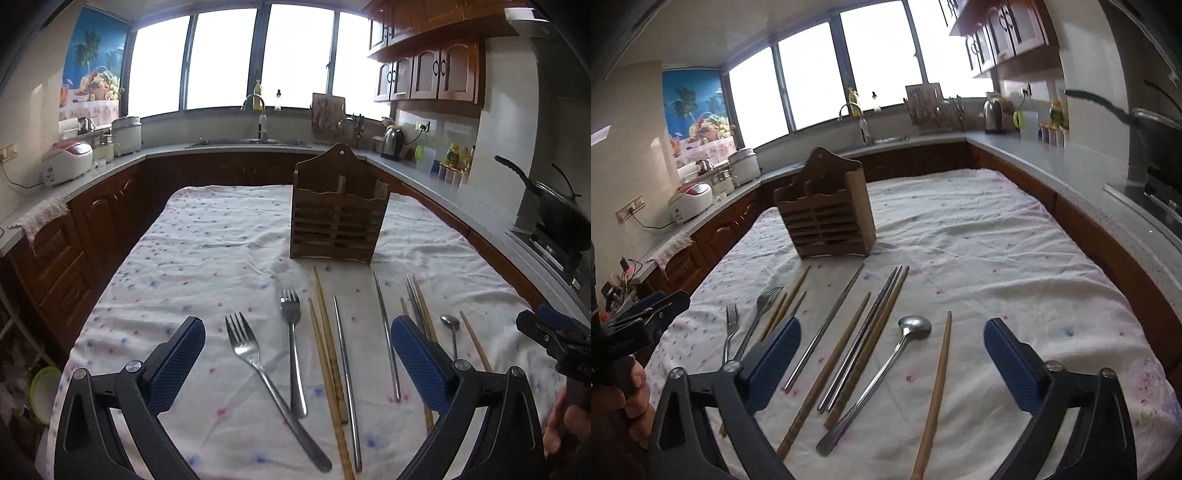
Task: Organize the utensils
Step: 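Lower the left tool and close it on a wooden chopstick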
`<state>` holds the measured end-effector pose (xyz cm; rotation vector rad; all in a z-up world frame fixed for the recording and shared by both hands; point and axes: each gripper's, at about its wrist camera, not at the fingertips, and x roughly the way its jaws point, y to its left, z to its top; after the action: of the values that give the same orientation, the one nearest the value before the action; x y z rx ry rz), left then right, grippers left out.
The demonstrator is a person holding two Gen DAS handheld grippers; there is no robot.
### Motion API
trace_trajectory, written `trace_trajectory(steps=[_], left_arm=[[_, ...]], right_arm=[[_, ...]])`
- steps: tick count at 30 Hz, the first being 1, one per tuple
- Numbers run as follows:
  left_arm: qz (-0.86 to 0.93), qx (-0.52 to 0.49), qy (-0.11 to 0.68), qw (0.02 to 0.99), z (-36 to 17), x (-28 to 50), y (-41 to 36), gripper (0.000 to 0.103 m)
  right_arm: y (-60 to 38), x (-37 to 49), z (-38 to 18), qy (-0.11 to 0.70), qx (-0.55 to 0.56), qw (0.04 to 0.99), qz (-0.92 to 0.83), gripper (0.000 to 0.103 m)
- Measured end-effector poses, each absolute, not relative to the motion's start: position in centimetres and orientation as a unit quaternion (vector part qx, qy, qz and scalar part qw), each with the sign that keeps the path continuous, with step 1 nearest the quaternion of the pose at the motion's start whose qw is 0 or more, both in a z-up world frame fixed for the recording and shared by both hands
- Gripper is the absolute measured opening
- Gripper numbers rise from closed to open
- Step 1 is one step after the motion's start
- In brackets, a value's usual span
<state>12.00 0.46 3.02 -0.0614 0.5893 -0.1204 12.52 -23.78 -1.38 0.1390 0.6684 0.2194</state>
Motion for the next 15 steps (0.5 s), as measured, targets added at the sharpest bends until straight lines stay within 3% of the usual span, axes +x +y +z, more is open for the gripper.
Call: trace_trajectory(steps=[4,8,15], left_arm=[[-0.071,-0.031,0.307,0.949,3.2,14.6,0.6,0.093],[-0.085,-0.033,0.336,0.937,3.0,17.5,0.5,0.078],[-0.100,-0.031,0.391,0.914,2.0,24.2,-0.1,0.052]], right_arm=[[-23.8,15.3,-1.7,0.357,0.082,0.925,0.105,0.070],[-23.7,18.5,-2.6,0.393,0.096,0.908,0.107,0.048],[-23.5,23.1,-4.3,0.439,0.117,0.885,0.105,0.033]])
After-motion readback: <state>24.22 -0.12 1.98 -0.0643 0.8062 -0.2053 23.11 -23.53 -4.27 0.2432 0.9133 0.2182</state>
